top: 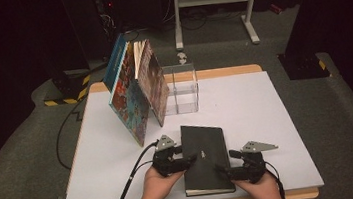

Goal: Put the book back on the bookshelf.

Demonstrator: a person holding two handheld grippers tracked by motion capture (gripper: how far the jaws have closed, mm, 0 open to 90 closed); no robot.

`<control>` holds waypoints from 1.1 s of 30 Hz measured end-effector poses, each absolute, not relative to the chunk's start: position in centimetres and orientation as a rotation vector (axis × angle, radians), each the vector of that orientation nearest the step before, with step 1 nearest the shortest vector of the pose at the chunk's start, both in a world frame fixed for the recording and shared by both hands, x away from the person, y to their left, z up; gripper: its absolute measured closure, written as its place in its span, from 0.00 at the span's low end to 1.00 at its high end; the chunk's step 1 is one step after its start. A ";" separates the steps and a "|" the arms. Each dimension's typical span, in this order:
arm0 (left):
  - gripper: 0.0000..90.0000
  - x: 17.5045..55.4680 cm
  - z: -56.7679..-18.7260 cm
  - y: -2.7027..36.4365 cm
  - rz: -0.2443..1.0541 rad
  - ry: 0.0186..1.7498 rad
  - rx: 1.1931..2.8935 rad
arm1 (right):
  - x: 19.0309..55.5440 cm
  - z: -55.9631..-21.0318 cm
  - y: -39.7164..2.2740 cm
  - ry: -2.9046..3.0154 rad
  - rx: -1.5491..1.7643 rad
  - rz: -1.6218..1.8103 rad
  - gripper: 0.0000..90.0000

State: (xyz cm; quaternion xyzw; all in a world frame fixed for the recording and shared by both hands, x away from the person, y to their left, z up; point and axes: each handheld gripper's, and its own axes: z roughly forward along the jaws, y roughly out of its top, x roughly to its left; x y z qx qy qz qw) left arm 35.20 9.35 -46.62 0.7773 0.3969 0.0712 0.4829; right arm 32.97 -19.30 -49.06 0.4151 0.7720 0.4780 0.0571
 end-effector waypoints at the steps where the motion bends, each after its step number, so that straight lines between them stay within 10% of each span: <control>1: 0.43 35.2 -46.5 9.2 0.201 0.964 1.912 | 33.0 -49.1 -19.3 2.340 1.257 1.449 0.19; 15: 0.36 34.7 -45.6 8.7 0.308 0.933 1.946 | 32.9 -49.0 -19.5 2.327 1.259 1.460 0.19; 23: 0.48 36.3 -47.3 9.8 0.069 0.948 1.900 | 33.3 -49.3 -19.3 2.344 1.282 1.442 0.17; 33: 0.59 34.9 -46.2 9.6 0.252 0.732 1.874 | 35.8 -49.9 -19.5 2.384 1.449 1.533 0.06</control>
